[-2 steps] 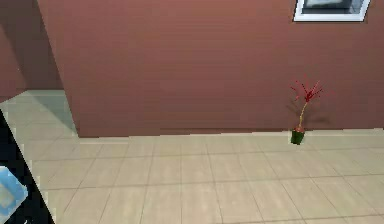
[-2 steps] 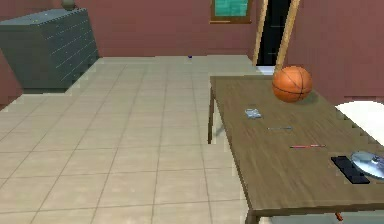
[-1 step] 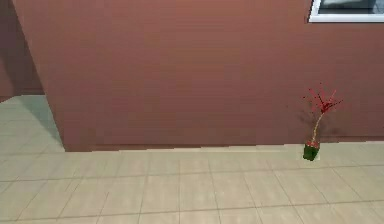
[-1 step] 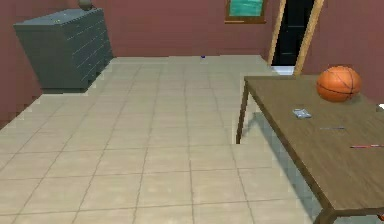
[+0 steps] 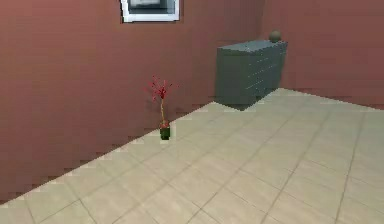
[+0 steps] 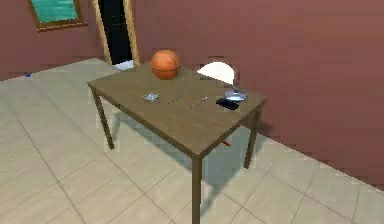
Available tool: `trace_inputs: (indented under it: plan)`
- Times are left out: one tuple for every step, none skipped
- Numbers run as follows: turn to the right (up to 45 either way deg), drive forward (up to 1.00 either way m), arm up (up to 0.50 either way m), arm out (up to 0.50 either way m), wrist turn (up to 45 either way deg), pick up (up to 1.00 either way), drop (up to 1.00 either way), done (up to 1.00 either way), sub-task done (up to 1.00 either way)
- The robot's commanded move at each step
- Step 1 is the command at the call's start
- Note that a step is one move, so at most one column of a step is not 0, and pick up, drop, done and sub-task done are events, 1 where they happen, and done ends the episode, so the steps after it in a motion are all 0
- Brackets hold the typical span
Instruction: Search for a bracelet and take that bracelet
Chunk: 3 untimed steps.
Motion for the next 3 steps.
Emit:
trace_inputs:
  plan:
    - [45.0,0.0,0.0,0.0,0.0,0.0,0.0,0.0,0.0]
    - [0.0,1.0,0.0,0.0,0.0,0.0,0.0,0.0,0.0]
    - [0.0,0.8,0.0,0.0,0.0,0.0,0.0,0.0,0.0]
